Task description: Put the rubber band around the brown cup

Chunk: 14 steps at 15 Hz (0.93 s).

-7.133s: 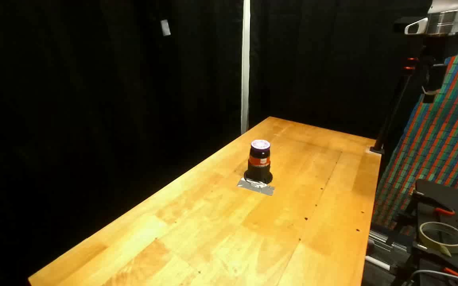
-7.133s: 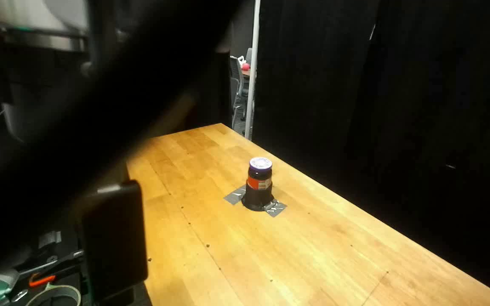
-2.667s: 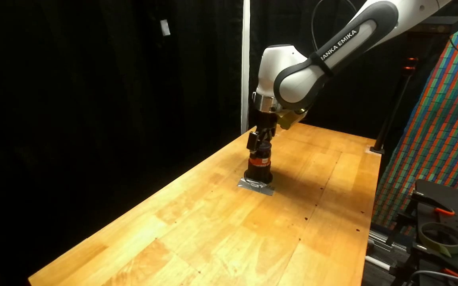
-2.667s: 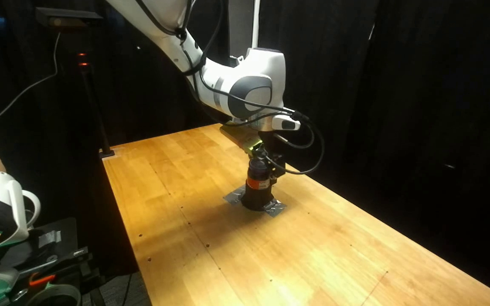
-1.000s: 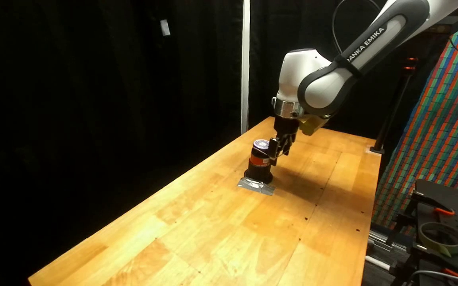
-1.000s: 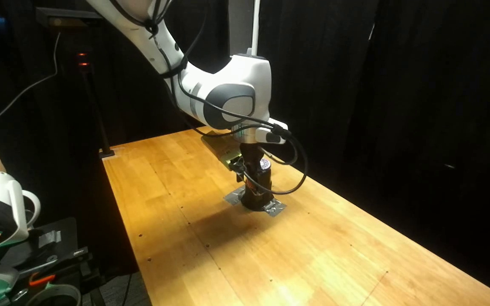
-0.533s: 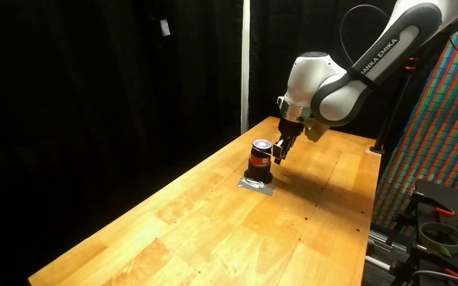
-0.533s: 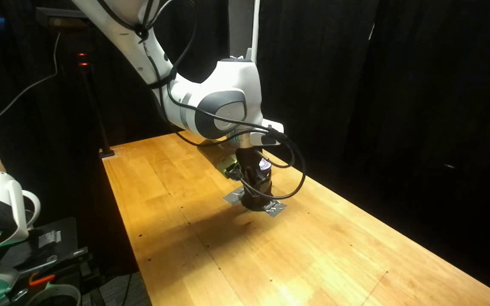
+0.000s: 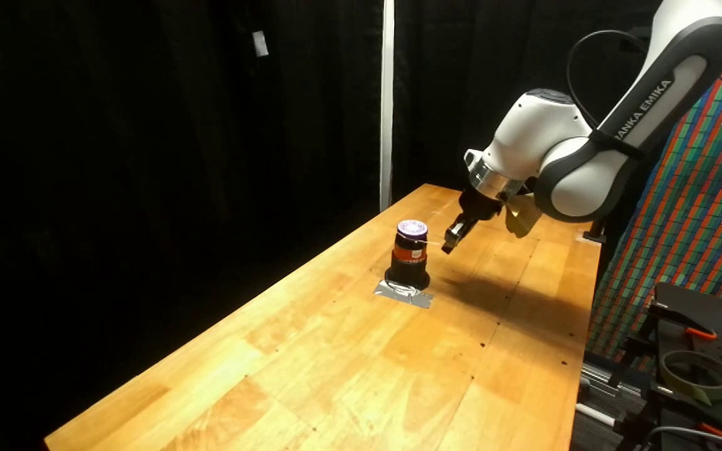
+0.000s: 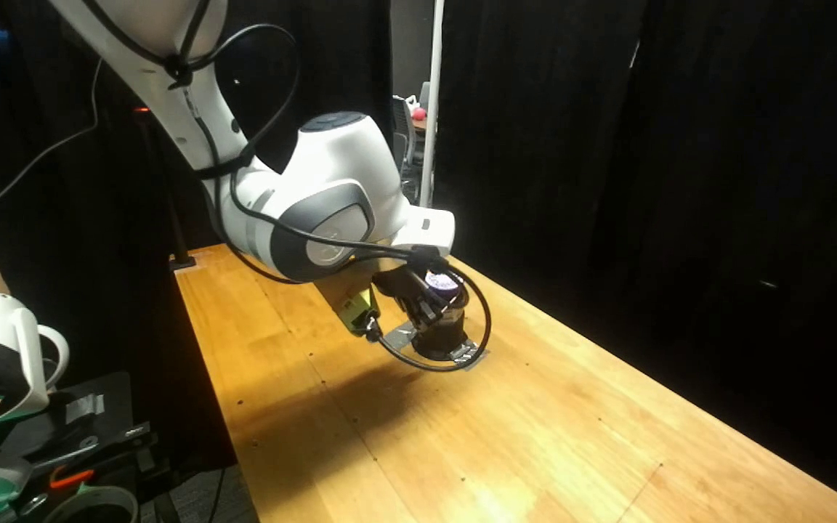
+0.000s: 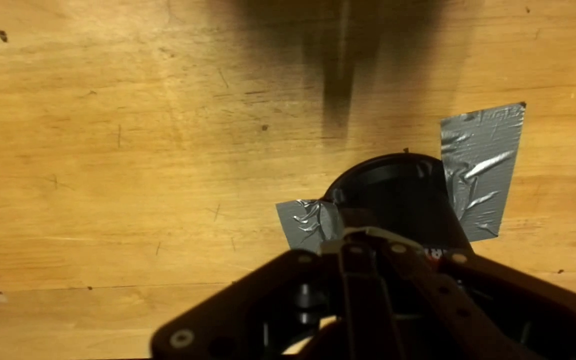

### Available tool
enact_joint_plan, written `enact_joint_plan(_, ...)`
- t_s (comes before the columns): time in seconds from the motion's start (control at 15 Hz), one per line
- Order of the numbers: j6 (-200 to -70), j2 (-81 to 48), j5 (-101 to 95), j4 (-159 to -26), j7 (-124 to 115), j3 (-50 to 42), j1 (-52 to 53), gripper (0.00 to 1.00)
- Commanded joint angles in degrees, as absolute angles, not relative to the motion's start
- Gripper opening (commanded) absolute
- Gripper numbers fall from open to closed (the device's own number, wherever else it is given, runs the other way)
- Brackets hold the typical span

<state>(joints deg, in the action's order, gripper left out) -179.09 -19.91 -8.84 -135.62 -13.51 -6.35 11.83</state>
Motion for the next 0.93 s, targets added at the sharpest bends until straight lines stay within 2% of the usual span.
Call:
enact_joint_plan(0.0, -190.8, -16.7, -9.7, -144.0, -14.5, -9.5, 14.5, 0.04)
enact_joint_plan(0.33, -210.2, -17.9, -7.8, -150.5, -12.5, -9.9, 15.6, 0.02)
enact_joint_plan(0.4, -213.0, -18.1, -4.5, -151.5, -8.6, -4.4, 11.0, 0.03)
enact_joint_plan(0.87, -225.3, -20.7, -7.7, -154.8, -9.4, 3.9, 4.1, 0.02)
